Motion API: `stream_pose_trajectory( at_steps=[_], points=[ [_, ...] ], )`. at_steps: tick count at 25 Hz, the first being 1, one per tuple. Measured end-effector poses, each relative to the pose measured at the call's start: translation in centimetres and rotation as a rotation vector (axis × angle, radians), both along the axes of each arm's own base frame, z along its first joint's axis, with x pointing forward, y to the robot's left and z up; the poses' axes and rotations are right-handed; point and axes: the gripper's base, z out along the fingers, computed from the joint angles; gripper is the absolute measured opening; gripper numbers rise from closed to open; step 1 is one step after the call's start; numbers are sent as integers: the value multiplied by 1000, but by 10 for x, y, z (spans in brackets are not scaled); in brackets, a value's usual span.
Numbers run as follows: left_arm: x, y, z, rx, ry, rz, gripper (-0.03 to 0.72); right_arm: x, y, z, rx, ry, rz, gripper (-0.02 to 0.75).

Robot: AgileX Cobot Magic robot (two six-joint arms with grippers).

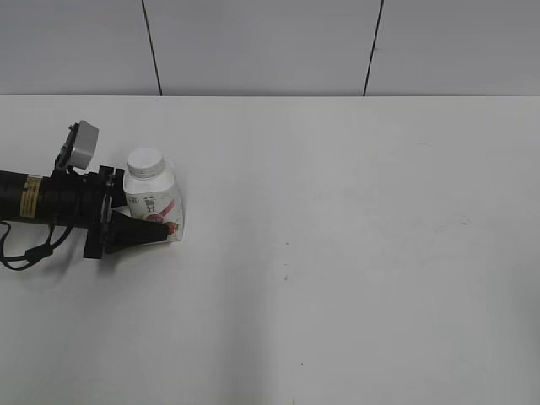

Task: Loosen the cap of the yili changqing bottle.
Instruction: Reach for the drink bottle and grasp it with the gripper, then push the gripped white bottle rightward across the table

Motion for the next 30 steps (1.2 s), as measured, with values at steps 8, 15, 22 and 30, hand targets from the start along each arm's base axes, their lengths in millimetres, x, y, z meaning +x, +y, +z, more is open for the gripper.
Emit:
stream_pose_trajectory(
  at_steps=[8, 15, 22, 30],
  points=[
    [2, 0, 0, -8, -1, 22, 424, 0, 0, 0, 0, 0, 0, 563],
    [7, 0, 1, -37, 69, 112, 421, 0, 0, 0, 0, 0, 0, 563],
    [6, -20, 3, -24, 66, 76, 419, 0, 0, 0, 0, 0, 0, 563],
    [7, -78, 26, -38, -20, -55, 419, 0, 0, 0, 0, 0, 0, 563]
  ],
)
